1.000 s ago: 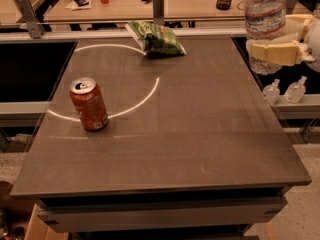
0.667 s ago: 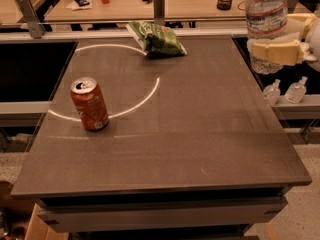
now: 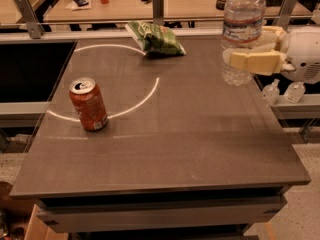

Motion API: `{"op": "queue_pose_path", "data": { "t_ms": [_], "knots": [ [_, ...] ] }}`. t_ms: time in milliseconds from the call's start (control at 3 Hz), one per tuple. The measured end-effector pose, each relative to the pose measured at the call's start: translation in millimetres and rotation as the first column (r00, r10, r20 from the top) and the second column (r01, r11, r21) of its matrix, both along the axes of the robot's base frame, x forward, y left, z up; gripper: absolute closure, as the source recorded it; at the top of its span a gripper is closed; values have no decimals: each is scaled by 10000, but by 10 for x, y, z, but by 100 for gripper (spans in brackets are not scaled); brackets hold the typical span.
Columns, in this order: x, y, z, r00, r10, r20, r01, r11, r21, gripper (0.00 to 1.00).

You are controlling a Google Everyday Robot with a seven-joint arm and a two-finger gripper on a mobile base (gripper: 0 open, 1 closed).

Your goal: Place water bottle upright

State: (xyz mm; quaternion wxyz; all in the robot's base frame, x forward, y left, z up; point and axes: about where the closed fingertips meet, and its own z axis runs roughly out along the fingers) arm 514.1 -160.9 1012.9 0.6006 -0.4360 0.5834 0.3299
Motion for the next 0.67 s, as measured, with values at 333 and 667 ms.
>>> {"op": "queue_pose_path", "data": {
  "t_ms": [333,667],
  "knots": [
    [-203,254,-131,9908,1327,-257,-1310,9895,614,100],
    [-359,404,-332,9757,2167,-324,-2132,9730,880,100]
  ]
}}
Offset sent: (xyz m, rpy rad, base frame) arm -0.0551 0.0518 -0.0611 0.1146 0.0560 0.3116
